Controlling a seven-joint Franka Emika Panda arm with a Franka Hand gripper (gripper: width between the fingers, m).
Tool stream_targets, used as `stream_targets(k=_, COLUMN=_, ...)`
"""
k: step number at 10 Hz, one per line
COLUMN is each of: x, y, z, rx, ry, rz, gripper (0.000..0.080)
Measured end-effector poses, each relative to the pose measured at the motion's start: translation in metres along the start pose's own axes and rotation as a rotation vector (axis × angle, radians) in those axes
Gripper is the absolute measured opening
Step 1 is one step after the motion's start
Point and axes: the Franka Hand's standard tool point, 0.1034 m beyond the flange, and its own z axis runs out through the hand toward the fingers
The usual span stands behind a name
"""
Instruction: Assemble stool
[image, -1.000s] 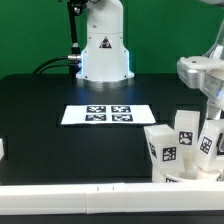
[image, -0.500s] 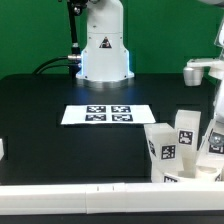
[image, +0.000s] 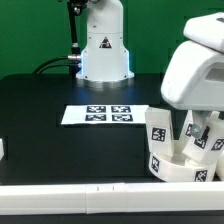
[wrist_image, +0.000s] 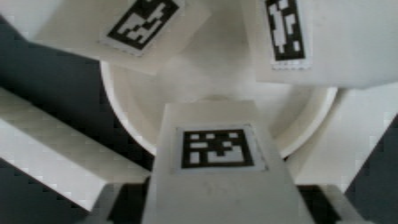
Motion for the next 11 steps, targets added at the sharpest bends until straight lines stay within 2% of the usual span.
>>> stream_targets(k=2, x=0.0, y=-0.001, z=0.0, rx=0.002, ry=0.0, rz=0.157, gripper=0.0333)
stream_targets(k=3, x=-0.001, y=0.001, z=0.001, rx=0.036, ry=-0.008, rz=0.265, gripper=0.0333)
stream_targets(k=4, x=-0.003, y=0.012, z=0.006, rx=0.123, ry=-0.032, rz=0.44, gripper=0.0333)
stream_targets(k=5, x=-0.008, y=0.018, z=0.008, rx=0.177, ry=-0.073, rz=0.561, gripper=0.0333)
stream_targets(k=6, x=-0.01, y=0.025, z=0.009, rx=0.191, ry=-0.109, rz=0.629, gripper=0.0333)
stream_targets(k=8, x=-0.006, y=0.02, z=0.008, rx=0.183, ry=-0.107, rz=0.792, gripper=0.0333)
stream_targets(k=10, x=-0.006, y=0.021, z=0.008, rx=0.182, ry=-0.116, rz=0.89, gripper=0.0333)
stream_targets(k=11, x=0.0, y=0.025, z=0.011, rx=0.258, ry=-0.098, rz=1.096, gripper=0.0333)
